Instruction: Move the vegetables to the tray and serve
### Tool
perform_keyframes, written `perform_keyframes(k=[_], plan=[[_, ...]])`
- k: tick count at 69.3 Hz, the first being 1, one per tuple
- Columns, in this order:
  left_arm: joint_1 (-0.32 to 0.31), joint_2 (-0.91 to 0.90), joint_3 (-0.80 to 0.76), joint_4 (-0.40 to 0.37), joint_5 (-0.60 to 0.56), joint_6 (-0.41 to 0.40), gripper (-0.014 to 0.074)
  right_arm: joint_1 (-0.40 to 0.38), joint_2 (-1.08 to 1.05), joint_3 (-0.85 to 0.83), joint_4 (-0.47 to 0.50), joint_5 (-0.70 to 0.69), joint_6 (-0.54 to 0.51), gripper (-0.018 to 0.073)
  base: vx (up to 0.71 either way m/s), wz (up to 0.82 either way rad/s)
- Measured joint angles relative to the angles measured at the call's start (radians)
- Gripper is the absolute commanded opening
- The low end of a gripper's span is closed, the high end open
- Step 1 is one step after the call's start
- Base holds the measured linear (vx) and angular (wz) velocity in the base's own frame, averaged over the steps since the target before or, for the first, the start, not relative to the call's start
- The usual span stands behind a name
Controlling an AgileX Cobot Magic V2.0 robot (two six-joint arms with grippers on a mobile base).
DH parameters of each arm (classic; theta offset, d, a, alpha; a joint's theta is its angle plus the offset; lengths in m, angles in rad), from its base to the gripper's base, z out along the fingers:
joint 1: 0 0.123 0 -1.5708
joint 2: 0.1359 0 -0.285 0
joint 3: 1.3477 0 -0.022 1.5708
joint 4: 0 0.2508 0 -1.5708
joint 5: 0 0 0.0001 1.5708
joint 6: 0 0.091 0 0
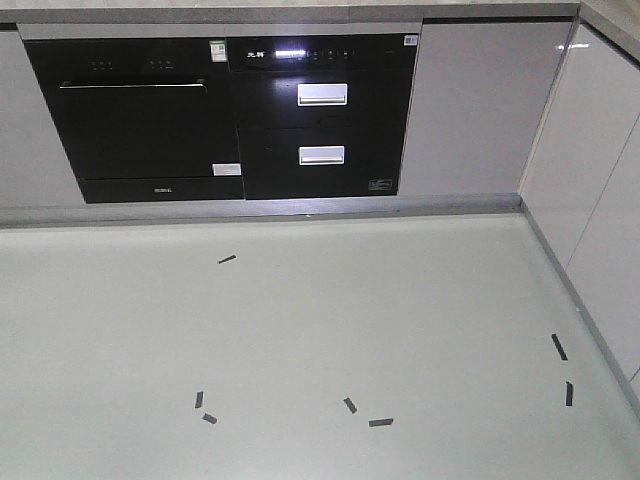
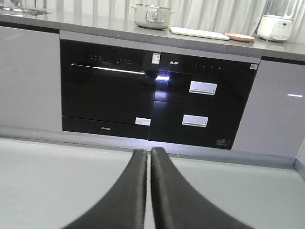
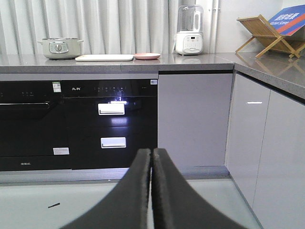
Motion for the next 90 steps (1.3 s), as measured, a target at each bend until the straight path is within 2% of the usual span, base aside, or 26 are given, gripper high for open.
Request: perform_keyframes(k=[90], plan=[[0.000, 0.000, 0.000, 0.000, 0.000, 0.000, -0.0006, 0.000, 0.000, 0.000, 0.000, 0.000, 0.000, -0.0002, 0.03, 0.01]])
